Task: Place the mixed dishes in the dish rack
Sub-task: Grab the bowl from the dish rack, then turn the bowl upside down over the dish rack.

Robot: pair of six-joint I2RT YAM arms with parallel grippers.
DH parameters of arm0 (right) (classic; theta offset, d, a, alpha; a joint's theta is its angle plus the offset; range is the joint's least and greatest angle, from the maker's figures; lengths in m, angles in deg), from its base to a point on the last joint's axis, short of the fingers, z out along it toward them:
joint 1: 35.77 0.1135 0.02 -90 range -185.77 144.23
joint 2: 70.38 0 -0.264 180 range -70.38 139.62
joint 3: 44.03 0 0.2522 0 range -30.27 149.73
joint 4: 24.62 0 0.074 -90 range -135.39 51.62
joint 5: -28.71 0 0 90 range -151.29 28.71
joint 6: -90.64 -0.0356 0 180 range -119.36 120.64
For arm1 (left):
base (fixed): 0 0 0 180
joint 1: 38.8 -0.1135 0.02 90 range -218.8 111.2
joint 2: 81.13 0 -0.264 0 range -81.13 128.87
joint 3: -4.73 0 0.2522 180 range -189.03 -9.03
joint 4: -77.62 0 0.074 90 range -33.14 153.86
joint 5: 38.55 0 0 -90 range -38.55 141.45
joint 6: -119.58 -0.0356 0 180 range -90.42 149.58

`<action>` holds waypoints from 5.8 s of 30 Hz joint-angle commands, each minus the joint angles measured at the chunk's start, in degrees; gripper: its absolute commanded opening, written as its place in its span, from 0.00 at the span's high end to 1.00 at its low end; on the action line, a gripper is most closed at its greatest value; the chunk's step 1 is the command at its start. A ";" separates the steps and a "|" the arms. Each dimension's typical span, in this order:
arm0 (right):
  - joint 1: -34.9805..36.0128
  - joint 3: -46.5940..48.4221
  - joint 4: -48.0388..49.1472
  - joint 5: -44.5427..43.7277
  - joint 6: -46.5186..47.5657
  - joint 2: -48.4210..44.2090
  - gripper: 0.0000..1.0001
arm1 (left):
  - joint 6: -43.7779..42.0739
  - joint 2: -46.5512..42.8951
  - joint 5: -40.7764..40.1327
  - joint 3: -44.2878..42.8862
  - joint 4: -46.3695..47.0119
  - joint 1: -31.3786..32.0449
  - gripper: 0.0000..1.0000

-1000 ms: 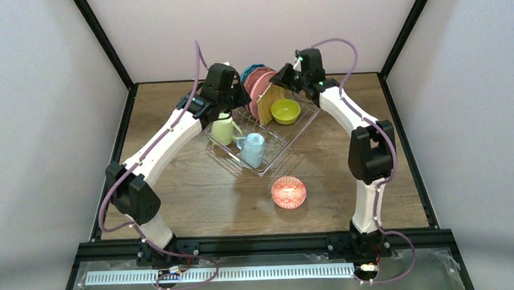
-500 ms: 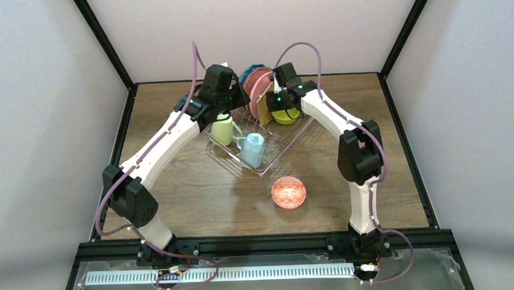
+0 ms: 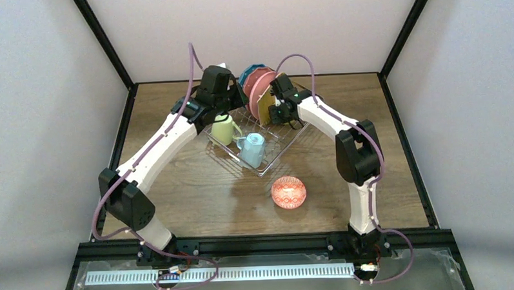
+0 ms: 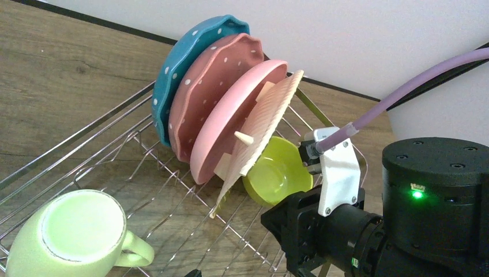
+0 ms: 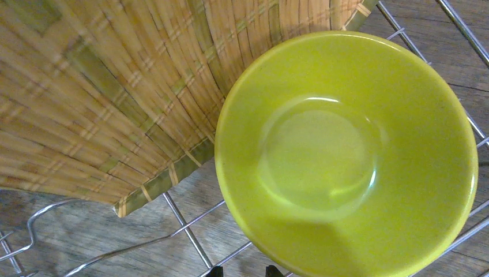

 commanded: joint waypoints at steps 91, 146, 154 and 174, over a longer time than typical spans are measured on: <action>-6.41 -14.79 35.22 16.85 -36.35 -6.69 0.99 | 2.11 6.02 2.53 -4.49 1.18 -2.39 0.05; -8.58 -32.66 44.67 11.86 -61.21 -11.74 0.81 | -1.58 11.24 5.12 -7.44 4.38 -2.19 0.05; -8.59 -33.98 43.35 12.31 -61.30 -12.01 0.80 | -1.48 11.27 5.03 -6.97 4.14 -1.58 0.05; -8.58 -37.47 38.95 11.49 -60.58 -16.34 0.80 | -0.96 10.97 4.00 -6.92 3.33 0.35 0.05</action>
